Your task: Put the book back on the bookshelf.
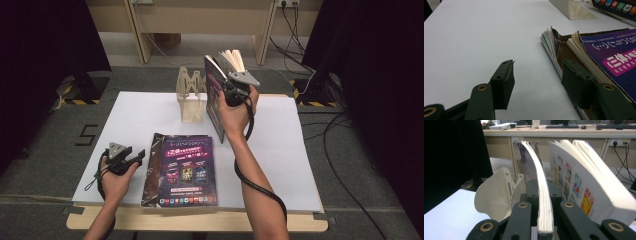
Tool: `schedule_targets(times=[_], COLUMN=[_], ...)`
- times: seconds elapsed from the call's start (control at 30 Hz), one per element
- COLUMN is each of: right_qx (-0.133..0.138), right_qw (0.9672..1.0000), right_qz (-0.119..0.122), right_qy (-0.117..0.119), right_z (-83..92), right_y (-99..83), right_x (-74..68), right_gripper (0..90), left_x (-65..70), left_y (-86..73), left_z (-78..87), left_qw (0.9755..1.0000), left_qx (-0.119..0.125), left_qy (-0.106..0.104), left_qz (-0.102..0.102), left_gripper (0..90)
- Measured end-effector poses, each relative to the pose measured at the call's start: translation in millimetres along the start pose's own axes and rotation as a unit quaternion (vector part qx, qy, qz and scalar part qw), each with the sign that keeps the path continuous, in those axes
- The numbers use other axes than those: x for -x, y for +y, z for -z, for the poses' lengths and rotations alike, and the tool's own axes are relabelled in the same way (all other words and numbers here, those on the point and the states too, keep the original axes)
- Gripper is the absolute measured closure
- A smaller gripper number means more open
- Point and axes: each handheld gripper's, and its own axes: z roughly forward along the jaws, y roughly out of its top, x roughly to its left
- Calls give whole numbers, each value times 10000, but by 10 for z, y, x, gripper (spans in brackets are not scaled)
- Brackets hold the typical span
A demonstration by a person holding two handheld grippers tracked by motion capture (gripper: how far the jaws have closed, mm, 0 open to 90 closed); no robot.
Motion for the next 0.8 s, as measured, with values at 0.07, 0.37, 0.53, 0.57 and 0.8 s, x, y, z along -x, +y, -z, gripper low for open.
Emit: schedule_targets(times=[0.07, 0.37, 0.53, 0.57, 0.8], right_qx=[30, 75, 107, 116, 143], right_qw=[10000, 10000, 9999, 9999, 9998], right_qz=[6, -5, -21, -2, -46], right_qy=[6, -38, -65, -69, -110], right_z=[-13, -99, -128, -137, -187], right_y=[15, 60, 74, 77, 97], right_x=[-6, -36, -39, -35, -42], right_gripper=[848, 848, 849, 848, 848], left_x=[0, -3, -5, -4, -4], left_y=[0, 0, 0, 0, 0], left_z=[-1, -1, -2, -2, -3], left_qw=[10000, 10000, 10000, 10000, 10000], left_qx=[4, 8, 7, 9, 6], left_qy=[-2, -11, -12, -12, -17], left_qz=[10, 18, 13, 14, 15], left_gripper=[422, 423, 423, 423, 423])
